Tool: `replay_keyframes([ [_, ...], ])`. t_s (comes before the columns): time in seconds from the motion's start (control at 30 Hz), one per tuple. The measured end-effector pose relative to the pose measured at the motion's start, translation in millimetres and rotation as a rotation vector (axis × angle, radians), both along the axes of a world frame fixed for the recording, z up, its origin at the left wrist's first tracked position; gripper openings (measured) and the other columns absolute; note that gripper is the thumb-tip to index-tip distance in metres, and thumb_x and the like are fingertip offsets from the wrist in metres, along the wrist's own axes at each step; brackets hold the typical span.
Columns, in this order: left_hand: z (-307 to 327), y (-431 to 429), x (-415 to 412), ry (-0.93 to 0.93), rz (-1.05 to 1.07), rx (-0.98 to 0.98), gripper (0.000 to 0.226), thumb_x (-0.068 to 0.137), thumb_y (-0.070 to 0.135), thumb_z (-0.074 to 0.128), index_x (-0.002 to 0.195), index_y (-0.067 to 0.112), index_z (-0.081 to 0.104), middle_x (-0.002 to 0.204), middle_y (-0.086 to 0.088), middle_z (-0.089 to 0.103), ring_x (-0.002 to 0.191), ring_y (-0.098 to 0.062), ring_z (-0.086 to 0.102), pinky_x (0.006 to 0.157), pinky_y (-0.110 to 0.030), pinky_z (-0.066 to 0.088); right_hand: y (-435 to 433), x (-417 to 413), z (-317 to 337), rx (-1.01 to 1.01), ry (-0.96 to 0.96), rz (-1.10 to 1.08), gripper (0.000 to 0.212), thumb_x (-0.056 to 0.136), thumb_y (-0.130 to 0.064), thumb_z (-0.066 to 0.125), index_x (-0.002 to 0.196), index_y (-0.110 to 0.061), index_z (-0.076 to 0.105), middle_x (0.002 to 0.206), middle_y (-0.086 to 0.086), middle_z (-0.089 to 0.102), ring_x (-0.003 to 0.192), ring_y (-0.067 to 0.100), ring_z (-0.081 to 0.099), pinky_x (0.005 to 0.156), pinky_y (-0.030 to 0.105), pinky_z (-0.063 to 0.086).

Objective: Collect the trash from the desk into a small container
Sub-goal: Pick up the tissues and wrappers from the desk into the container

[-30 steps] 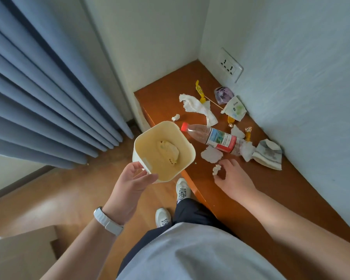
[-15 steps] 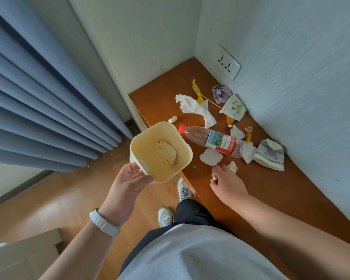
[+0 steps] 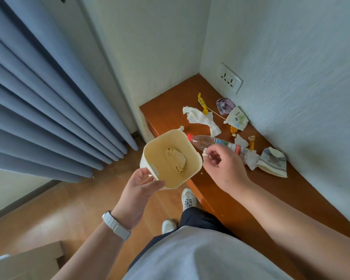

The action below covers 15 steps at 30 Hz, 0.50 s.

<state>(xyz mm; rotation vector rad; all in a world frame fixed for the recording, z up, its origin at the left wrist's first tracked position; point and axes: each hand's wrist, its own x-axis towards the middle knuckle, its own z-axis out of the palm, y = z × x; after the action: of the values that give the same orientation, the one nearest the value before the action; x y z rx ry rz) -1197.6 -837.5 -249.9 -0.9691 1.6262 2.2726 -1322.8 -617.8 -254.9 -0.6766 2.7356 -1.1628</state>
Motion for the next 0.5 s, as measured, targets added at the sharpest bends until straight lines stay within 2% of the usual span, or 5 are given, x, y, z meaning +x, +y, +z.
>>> replay_keyframes([
  [0.1, 1, 2, 2, 0.002, -0.006, 0.015, 0.059, 0.069, 0.007, 0.076, 0.124, 0.001, 0.054, 0.108, -0.008, 0.08, 0.103, -0.027, 0.075, 0.095, -0.04, 0.054, -24, 3, 15, -0.017, 0.022, 0.2, 0.008, 0.088, -0.019, 0.064, 0.095, -0.015, 0.061, 0.08, -0.006, 0.059, 0.07, 0.01, 0.057, 0.058, 0.029, 0.053],
  [0.2, 2, 3, 2, 0.012, -0.011, 0.032, 0.058, 0.071, 0.008, 0.075, 0.124, -0.001, 0.053, 0.121, -0.017, 0.073, 0.106, -0.031, 0.073, 0.099, -0.044, 0.054, -41, 4, 22, -0.025, 0.032, 0.297, 0.009, 0.087, -0.019, 0.065, 0.095, -0.015, 0.062, 0.079, -0.007, 0.059, 0.071, 0.013, 0.057, 0.06, 0.028, 0.052],
  [0.27, 3, 4, 1, 0.022, -0.009, 0.037, 0.057, 0.072, 0.008, 0.075, 0.124, -0.001, 0.053, 0.123, -0.018, 0.072, 0.107, -0.031, 0.073, 0.099, -0.043, 0.054, -44, 3, 23, -0.028, 0.023, 0.306, 0.011, 0.088, -0.02, 0.066, 0.097, -0.015, 0.062, 0.08, -0.01, 0.057, 0.072, 0.012, 0.056, 0.06, 0.027, 0.052],
  [0.4, 3, 3, 0, 0.043, -0.004, 0.032, 0.062, 0.072, 0.007, 0.075, 0.128, -0.003, 0.051, 0.121, -0.018, 0.074, 0.103, -0.029, 0.074, 0.095, -0.04, 0.055, -33, -4, 25, -0.01, 0.026, 0.297, 0.021, 0.087, -0.026, 0.066, 0.104, -0.014, 0.061, 0.085, -0.005, 0.057, 0.077, 0.013, 0.055, 0.064, 0.033, 0.054],
  [0.5, 3, 1, -4, 0.054, 0.013, 0.024, 0.063, 0.071, 0.008, 0.076, 0.129, -0.003, 0.051, 0.123, -0.018, 0.072, 0.101, -0.027, 0.075, 0.088, -0.035, 0.057, -8, -11, 26, -0.011, 0.016, 0.181, 0.028, 0.086, -0.031, 0.062, 0.108, -0.014, 0.061, 0.088, -0.005, 0.058, 0.078, 0.012, 0.057, 0.064, 0.031, 0.056],
])
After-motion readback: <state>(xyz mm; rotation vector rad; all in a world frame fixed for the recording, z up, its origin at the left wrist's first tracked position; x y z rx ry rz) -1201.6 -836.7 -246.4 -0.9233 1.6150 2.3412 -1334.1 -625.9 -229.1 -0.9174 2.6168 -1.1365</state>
